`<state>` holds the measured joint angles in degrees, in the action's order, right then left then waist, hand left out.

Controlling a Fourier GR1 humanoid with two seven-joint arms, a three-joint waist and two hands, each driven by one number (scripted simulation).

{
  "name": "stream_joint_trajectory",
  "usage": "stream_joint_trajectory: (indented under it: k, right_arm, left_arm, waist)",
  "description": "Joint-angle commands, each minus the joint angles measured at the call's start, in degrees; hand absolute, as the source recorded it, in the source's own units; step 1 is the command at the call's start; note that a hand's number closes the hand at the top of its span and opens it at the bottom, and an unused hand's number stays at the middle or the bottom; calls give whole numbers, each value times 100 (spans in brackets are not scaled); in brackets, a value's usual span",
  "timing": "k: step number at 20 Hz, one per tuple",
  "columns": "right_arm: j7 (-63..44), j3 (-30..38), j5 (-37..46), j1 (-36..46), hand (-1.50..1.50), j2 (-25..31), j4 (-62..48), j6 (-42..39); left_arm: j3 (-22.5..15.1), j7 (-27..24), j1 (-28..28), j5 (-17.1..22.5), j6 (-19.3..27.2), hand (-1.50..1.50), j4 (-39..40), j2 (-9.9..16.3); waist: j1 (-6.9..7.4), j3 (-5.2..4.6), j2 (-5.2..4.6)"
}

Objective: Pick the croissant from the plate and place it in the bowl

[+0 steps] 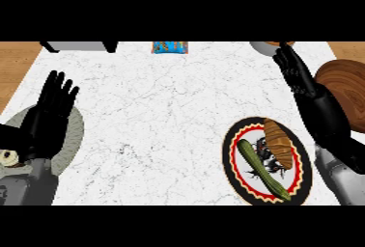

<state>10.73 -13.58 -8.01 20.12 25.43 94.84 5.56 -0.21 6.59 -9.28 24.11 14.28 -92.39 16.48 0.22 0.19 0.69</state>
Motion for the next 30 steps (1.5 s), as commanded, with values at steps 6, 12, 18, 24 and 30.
stream_joint_trajectory:
  k: [6, 12, 18, 24, 30]
  right_arm:
    - [820, -343, -2023, -206, 150, 188, -788, -3130]
    - [2230, 896, -2247, -182, -150, 884, -2748, -4228]
    - [3450, 951, -1104, 127, -150, 2022, -3140, -5310]
    - [3892, 422, 184, 524, -150, 2710, -3013, -4870]
    - [4314, -572, 1528, 985, -150, 2842, -3005, -4080]
  left_arm:
    - [-289, -240, -351, -1278, -80, 0, 20, 999]
    - [-587, -82, -441, -1689, 82, 0, 173, 965]
    - [-801, -56, -349, -1883, 152, 0, 233, 837]
    - [-833, 116, -559, -2009, 196, 0, 249, 853]
    - [-943, 325, -717, -2125, 233, 0, 203, 763]
  waist:
    - [385, 123, -375]
    - [225, 63, -322]
    - [254, 40, -231]
    - [337, 25, -191]
    - [375, 8, -174]
